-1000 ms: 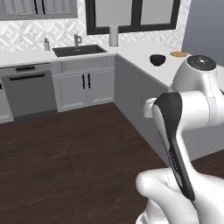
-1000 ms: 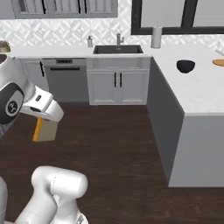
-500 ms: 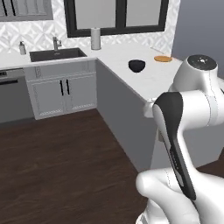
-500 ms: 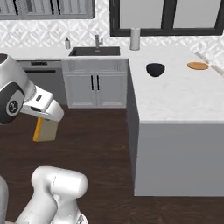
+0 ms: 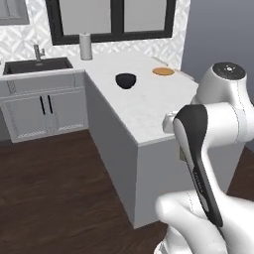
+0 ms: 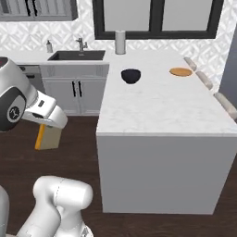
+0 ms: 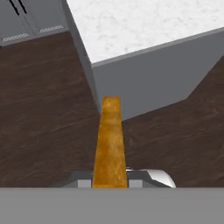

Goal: Start the toaster. Once the lever pops up, take the bread to the plate on the dining counter.

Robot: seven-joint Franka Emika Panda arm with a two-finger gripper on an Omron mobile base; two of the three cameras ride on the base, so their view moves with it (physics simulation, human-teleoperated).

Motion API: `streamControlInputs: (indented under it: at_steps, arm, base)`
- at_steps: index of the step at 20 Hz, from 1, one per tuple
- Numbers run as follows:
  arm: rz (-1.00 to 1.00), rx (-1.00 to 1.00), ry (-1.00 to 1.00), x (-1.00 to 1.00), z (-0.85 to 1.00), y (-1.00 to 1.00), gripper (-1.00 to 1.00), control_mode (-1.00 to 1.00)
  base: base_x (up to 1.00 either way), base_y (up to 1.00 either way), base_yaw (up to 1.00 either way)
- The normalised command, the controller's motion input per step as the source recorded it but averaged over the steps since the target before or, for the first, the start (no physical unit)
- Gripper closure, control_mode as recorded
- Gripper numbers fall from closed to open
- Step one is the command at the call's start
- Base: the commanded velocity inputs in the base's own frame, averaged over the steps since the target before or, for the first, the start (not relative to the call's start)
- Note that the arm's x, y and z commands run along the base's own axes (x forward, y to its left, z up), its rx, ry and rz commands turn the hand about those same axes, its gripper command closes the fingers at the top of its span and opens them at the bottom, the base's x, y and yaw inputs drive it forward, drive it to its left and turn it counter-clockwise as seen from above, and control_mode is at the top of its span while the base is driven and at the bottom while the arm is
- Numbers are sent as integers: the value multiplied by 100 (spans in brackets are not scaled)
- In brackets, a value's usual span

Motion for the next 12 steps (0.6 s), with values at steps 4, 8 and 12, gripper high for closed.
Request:
streamControlInputs:
  at_steps: [4,8,12]
  arm:
    - [0,0,0,0,0,0,100,100]
    - [0,0,0,0,0,0,100,100]
    - [0,0,0,0,0,0,100,100]
  base:
    - [20,-100,4]
    - [22,-100,4]
    - [29,-100,6]
